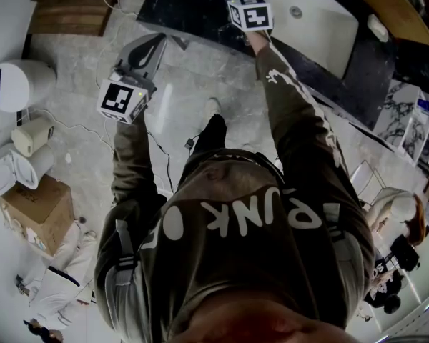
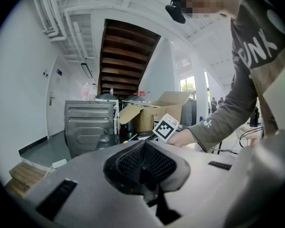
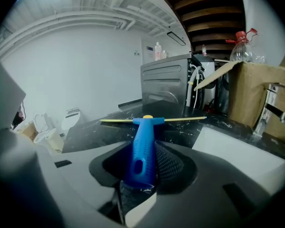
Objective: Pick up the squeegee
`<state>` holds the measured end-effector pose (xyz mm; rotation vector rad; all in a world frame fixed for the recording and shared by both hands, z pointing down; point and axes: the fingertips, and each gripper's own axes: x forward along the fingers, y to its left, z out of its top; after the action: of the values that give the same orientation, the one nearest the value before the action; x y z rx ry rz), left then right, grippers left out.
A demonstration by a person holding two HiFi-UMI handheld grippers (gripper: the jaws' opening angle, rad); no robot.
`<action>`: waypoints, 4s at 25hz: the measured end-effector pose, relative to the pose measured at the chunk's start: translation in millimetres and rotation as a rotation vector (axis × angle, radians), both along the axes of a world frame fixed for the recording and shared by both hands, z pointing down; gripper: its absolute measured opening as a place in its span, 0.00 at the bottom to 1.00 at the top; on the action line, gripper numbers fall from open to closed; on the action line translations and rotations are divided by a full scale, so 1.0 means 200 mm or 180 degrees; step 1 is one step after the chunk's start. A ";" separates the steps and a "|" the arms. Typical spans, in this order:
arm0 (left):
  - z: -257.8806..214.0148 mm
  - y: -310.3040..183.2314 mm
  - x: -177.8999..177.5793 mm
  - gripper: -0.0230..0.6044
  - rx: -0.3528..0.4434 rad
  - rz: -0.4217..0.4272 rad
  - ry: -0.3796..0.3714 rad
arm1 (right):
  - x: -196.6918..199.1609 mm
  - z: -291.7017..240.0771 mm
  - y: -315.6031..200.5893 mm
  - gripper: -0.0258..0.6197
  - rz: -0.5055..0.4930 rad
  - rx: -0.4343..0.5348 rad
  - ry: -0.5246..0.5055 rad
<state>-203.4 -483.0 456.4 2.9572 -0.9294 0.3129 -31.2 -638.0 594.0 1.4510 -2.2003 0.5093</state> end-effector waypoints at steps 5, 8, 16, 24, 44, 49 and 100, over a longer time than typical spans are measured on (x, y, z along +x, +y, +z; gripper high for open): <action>-0.02 0.05 0.03 0.04 0.0022 0.0005 -0.0005 | 0.03 -0.05 0.05 0.29 0.0003 0.0091 -0.0040; -0.04 0.09 0.05 0.04 0.0064 0.0020 -0.0007 | 0.06 -0.08 0.08 0.29 0.0030 0.0130 -0.0056; -0.12 0.21 0.13 0.04 0.0160 0.0007 0.0004 | 0.11 -0.18 0.20 0.29 -0.0001 0.0270 -0.0113; -0.18 0.36 0.21 0.04 0.0200 -0.0017 -0.0029 | 0.17 -0.29 0.33 0.28 -0.0035 0.0396 -0.0151; -0.33 0.73 0.35 0.04 0.0410 0.0044 -0.0060 | 0.25 -0.57 0.69 0.28 -0.0150 0.0756 -0.0166; -0.36 0.85 0.40 0.04 0.0483 0.0086 -0.0081 | 0.29 -0.64 0.81 0.28 -0.0161 0.0843 -0.0163; -0.81 2.46 0.85 0.04 0.0912 0.0082 -0.0137 | 0.56 -1.57 3.12 0.28 -0.0960 0.2041 -0.0389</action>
<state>-33.7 8.4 293.4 3.2351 -1.0213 0.2653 80.8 -13.0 279.0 1.3442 -2.7698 -0.2455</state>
